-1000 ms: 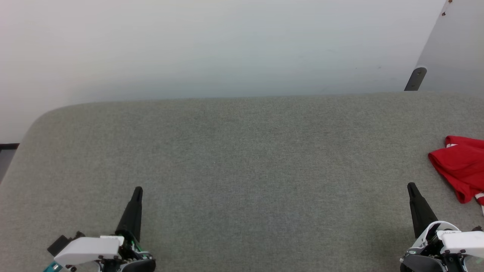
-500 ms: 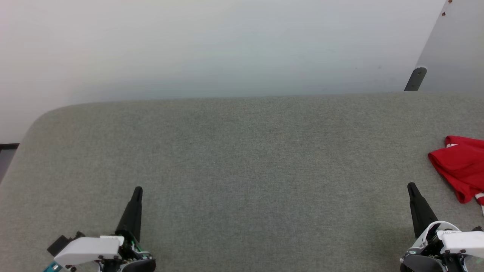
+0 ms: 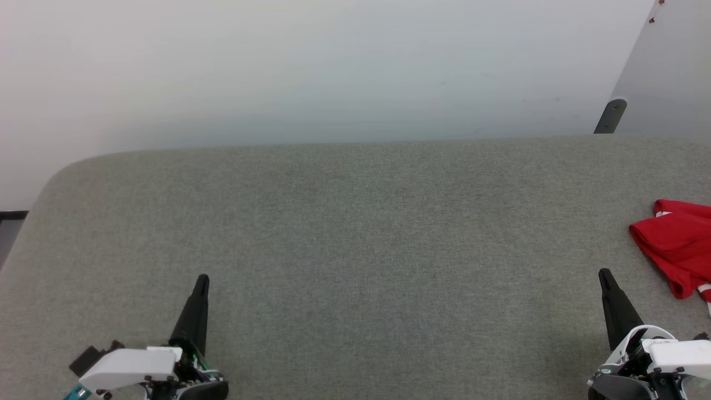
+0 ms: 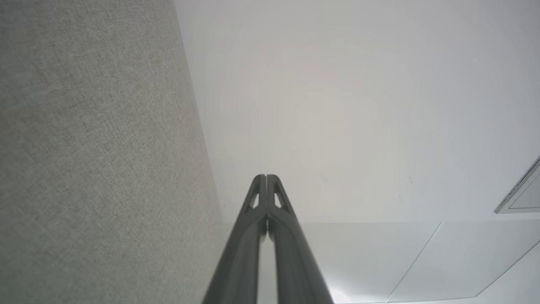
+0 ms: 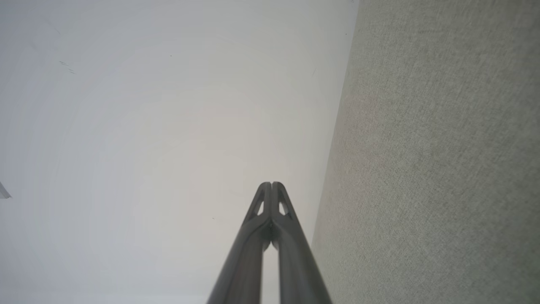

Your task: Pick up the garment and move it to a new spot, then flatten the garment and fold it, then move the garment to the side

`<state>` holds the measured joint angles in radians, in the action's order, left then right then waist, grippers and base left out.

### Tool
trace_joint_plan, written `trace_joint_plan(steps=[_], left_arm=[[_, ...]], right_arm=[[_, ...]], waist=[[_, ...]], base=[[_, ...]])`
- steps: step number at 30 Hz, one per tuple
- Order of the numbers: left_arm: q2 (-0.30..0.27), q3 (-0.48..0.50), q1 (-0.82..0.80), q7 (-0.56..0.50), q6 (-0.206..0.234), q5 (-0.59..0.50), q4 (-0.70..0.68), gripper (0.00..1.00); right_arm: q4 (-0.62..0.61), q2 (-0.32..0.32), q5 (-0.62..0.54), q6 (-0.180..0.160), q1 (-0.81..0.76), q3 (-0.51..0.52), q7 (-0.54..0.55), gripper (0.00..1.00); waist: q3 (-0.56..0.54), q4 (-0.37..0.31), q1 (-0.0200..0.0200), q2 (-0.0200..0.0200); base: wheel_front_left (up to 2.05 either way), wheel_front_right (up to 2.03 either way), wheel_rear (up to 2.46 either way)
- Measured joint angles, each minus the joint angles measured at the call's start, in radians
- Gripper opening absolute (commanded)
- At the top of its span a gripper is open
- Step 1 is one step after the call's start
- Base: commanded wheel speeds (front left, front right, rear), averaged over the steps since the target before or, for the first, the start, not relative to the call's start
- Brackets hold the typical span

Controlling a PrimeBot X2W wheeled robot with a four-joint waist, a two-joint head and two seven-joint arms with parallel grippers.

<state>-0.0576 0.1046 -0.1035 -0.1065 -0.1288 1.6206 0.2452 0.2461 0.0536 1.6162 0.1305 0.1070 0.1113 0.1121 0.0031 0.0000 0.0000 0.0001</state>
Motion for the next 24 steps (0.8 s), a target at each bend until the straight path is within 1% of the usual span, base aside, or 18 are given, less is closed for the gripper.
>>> trace_joint_plan(steps=[24], left_arm=[[0.002, 0.002, 0.000, -0.003, 0.000, -0.001, 0.000, 0.00]], right_arm=[[0.000, 0.000, -0.002, 0.000, 0.000, 0.001, 0.002, 0.00]], waist=[[0.000, 0.000, 0.0000, 0.0000]], base=[[0.00, 0.00, 0.00]])
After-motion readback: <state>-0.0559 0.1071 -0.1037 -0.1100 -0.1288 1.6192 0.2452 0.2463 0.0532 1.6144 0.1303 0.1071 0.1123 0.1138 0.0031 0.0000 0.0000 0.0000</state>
